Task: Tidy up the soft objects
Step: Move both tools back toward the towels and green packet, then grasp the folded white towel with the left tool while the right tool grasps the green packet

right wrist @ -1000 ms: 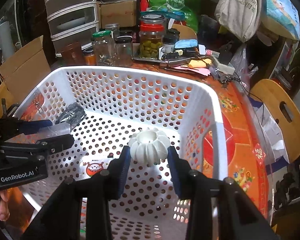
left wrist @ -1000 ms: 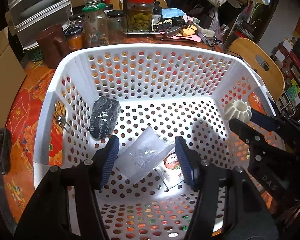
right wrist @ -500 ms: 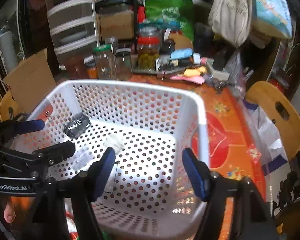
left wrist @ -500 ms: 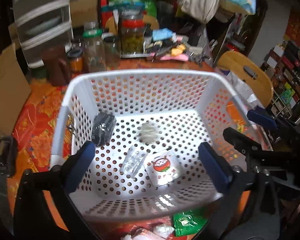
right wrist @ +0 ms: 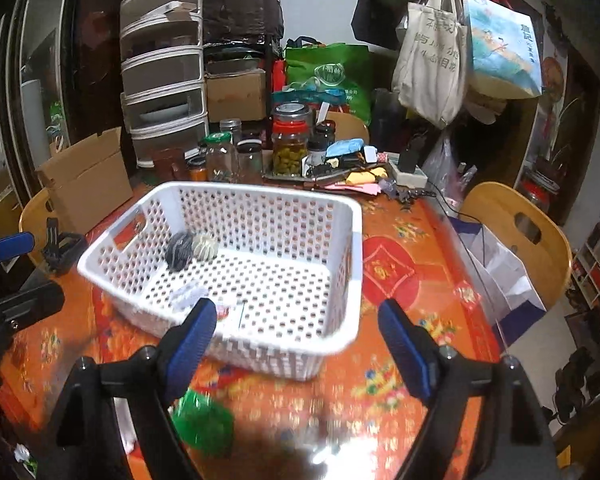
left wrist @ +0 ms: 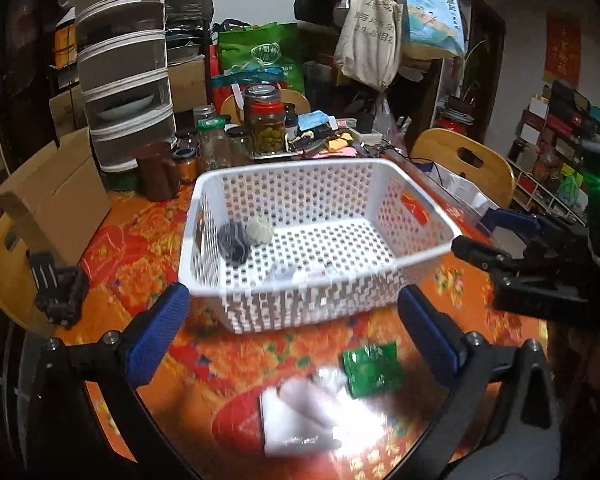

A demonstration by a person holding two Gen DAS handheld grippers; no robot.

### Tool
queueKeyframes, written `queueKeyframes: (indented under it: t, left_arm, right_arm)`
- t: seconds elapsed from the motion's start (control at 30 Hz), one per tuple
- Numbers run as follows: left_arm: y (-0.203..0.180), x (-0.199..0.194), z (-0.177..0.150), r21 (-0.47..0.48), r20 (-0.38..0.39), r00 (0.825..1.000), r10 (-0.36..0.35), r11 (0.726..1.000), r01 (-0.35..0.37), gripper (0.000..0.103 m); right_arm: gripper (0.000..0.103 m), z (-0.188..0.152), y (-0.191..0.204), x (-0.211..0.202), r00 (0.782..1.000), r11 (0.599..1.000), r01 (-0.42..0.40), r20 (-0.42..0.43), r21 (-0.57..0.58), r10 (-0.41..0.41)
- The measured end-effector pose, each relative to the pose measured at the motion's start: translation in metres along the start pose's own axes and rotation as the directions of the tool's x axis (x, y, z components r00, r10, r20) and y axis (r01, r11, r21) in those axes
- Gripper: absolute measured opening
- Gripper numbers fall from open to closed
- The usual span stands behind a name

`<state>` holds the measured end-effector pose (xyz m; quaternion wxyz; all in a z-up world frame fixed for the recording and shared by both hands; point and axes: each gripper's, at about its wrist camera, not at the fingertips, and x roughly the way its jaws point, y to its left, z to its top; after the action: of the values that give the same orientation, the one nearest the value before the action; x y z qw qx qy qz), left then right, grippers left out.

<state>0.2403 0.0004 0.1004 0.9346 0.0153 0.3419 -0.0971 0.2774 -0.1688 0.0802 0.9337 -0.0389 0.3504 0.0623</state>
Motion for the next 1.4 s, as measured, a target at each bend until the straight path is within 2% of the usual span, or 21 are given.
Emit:
queueKeyframes:
  t: [0.17,0.43,0.6,0.73,0.9,1.23,1.4]
  left_arm:
    - [0.006,-0.008,-0.052,-0.012,-0.013,0.999,0.039,0.999,-0.039,0.103]
    - [0.017,-0.002,-0.122,-0.092,-0.062,0.998,0.027,0.995,-0.032,0.103]
    - [0.008,0.015,-0.154,-0.07,-0.099,0.995,0.008,0.997,-0.015,0.1]
    - [0.002,0.034,-0.164,-0.064,-0.14,0.99,-0.006,0.998,-0.003,0.095]
    - [-0.001,0.053,-0.168,-0.057,-0.181,0.984,-0.009,0.998,-0.001,0.089]
    - [0.002,0.071,-0.169,-0.057,-0.218,0.976,-0.009,0.998,-0.004,0.067]
    - [0.006,0.073,-0.169,-0.069,-0.215,0.976,-0.019,0.998,0.004,0.063]
  right_arm:
    - [0.083,-0.034,0.006,-0.012,1.0,1.0,-0.013,-0.004,0.016,0.013]
    - [0.083,-0.097,0.022,-0.008,0.994,0.995,-0.082,-0.063,0.05,0.086]
    - [0.083,-0.127,0.035,0.007,0.984,0.988,-0.133,-0.108,0.074,0.141]
    - [0.078,-0.136,0.043,0.021,0.978,0.987,-0.148,-0.139,0.069,0.156]
    - [0.078,-0.137,0.052,0.035,0.973,0.987,-0.151,-0.166,0.061,0.159]
    - [0.068,-0.127,0.072,0.071,0.961,0.987,-0.159,-0.227,0.023,0.16]
    - [0.065,-0.123,0.078,0.079,0.959,0.987,-0.163,-0.233,0.007,0.16]
